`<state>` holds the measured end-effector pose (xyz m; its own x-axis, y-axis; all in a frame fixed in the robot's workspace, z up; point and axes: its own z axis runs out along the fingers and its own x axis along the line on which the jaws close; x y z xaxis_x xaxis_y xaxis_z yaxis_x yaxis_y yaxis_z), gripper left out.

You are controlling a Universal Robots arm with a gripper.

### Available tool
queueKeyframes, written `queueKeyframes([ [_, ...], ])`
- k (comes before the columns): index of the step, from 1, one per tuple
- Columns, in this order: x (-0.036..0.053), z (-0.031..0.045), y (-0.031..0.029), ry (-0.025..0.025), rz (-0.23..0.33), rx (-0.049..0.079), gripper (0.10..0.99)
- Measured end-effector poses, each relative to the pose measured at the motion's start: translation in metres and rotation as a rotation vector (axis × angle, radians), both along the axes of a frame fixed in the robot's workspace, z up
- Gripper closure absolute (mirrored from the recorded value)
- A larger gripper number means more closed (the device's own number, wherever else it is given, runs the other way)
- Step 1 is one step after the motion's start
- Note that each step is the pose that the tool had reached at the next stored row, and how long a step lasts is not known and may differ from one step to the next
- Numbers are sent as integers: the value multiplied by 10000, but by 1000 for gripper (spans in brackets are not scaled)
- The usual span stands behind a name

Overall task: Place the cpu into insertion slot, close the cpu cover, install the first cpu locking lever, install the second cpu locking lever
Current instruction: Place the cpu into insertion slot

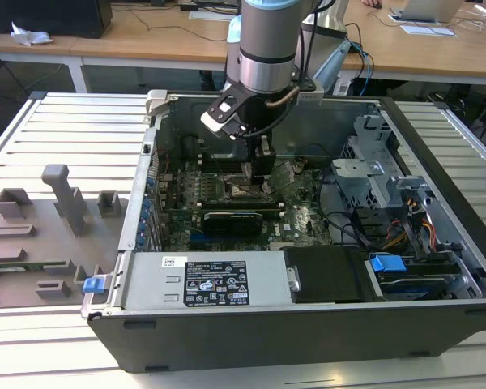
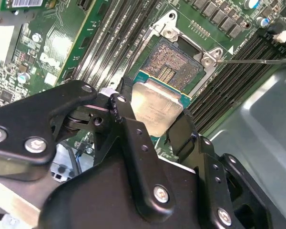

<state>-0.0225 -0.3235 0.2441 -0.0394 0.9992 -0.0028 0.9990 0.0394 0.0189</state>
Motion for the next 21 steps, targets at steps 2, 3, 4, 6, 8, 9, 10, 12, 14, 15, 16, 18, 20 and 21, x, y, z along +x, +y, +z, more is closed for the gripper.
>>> queueKeyframes([
  [2,0,0,0,0,-255,-3,541],
  [3,0,-1,0,0,-444,-4,541],
  [4,0,-1,0,0,-653,-5,541],
  [6,0,-2,0,0,-902,-6,541],
  [8,0,-3,0,0,-1178,-9,541],
  [9,0,-4,0,0,-1343,-11,541],
  [10,0,-4,0,0,-1463,-13,541],
  [12,0,-4,0,0,-1597,-15,541],
  [14,0,-4,0,0,-1601,-15,541],
  [15,0,-4,0,-1,-1601,-15,541],
  [16,0,-4,0,0,-1602,-15,541],
  [18,-1,-10,1,-2,-1606,-12,541],
  [20,-3,-27,0,0,-1617,-15,541],
  [21,-3,-51,0,0,-1624,-15,541],
])
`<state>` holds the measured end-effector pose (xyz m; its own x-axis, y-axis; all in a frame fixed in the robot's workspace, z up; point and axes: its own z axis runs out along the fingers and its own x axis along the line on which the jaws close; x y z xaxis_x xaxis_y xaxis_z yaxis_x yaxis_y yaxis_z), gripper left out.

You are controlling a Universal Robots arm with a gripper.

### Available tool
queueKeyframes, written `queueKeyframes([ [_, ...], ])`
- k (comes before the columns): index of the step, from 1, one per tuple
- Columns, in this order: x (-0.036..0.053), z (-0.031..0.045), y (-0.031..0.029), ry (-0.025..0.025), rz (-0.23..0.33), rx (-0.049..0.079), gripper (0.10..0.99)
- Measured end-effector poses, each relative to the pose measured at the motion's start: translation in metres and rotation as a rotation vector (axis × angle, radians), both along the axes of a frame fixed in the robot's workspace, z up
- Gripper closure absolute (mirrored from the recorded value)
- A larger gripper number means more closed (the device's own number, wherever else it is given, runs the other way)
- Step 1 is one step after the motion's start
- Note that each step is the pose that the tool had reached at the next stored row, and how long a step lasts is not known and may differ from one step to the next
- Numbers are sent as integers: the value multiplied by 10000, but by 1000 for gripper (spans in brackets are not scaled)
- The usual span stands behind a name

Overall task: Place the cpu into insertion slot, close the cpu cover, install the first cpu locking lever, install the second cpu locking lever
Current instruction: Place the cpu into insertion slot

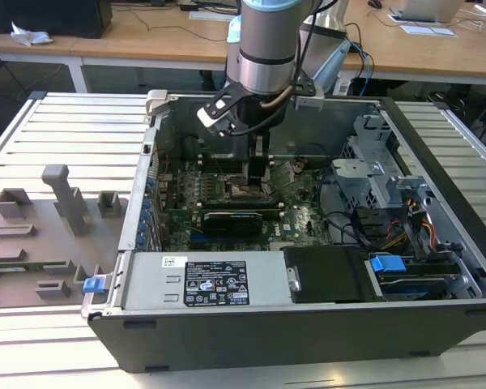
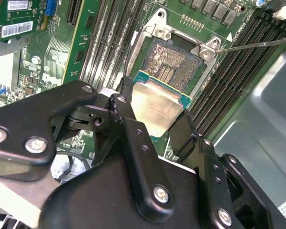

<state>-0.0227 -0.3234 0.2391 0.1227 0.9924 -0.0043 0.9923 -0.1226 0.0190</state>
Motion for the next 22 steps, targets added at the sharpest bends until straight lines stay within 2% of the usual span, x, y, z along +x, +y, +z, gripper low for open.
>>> queueKeyframes([
  [5,-1,-54,9,1,-17,-2,541],
  [10,-34,-108,72,-1,286,1,541],
  [11,-74,-130,73,-1,320,0,541],
  [14,-121,-172,73,-1,475,0,541],
  [17,-132,-217,77,-1,866,0,541],
  [22,-160,-300,78,0,877,0,541],
])
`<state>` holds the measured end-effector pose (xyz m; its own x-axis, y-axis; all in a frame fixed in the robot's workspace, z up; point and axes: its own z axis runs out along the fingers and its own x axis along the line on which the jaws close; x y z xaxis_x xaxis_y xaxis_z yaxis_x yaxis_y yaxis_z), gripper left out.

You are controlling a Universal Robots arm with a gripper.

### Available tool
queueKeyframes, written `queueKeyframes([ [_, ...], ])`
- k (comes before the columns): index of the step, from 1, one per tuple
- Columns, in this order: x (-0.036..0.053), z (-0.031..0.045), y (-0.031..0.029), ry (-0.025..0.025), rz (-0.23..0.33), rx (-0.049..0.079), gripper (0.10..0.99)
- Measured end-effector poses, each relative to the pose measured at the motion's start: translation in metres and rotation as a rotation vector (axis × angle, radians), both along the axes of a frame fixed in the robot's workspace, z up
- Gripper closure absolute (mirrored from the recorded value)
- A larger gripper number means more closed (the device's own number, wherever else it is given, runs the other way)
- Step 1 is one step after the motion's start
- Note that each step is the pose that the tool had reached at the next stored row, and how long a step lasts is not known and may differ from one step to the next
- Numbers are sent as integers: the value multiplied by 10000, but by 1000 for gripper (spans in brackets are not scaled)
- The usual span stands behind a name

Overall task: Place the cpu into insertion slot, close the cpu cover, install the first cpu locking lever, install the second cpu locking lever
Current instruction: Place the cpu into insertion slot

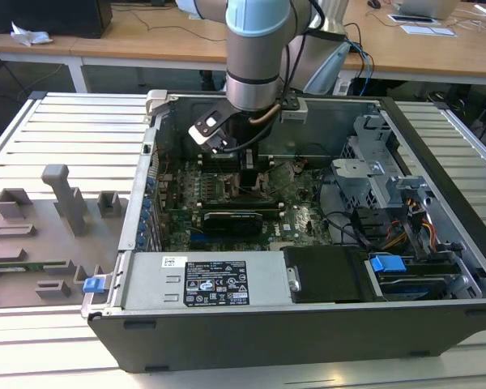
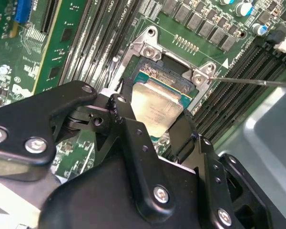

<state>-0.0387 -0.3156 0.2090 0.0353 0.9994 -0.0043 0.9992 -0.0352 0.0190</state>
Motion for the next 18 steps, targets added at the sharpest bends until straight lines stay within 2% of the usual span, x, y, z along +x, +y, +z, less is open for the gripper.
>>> queueKeyframes([
  [8,0,-74,0,0,0,0,541],
  [15,0,-92,0,0,1,1,541],
  [17,0,-92,0,0,1,0,529],
  [18,0,-93,0,0,0,0,467],
])
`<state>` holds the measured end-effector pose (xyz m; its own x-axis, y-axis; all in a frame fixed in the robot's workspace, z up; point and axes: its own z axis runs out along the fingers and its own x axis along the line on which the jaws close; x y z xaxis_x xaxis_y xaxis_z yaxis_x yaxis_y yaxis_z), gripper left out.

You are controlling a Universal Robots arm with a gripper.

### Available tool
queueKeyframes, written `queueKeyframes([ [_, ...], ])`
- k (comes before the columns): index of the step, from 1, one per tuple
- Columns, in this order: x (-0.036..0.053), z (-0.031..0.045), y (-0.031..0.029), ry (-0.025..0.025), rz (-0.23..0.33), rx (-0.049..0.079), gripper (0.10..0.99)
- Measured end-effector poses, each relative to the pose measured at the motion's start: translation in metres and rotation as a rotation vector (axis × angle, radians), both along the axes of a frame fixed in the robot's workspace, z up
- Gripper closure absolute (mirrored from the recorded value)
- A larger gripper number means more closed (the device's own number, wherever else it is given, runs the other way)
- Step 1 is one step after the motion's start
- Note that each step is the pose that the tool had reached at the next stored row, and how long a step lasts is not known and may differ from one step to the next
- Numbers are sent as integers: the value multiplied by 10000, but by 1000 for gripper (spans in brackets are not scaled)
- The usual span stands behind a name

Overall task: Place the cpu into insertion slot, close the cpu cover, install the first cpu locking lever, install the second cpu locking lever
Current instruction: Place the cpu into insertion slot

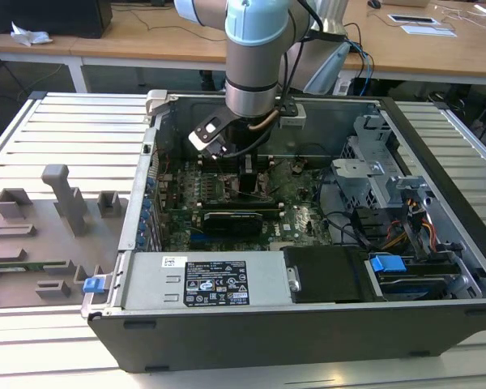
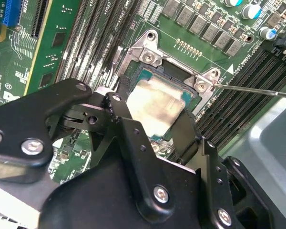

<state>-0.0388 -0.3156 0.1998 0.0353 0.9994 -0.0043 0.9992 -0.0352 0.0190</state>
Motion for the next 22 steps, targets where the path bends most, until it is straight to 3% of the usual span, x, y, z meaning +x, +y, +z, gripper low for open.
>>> queueKeyframes([
  [5,0,7,0,-1,0,1,467],
  [9,0,150,24,-2,0,0,478],
  [14,0,355,27,-3,0,0,792],
  [15,-1,383,28,-3,0,-1,792],
  [17,0,447,28,-2,0,0,910],
  [18,0,474,29,-3,0,0,910],
  [19,-1,539,31,-3,0,-1,976],
  [22,-1,636,44,-3,0,0,976],
])
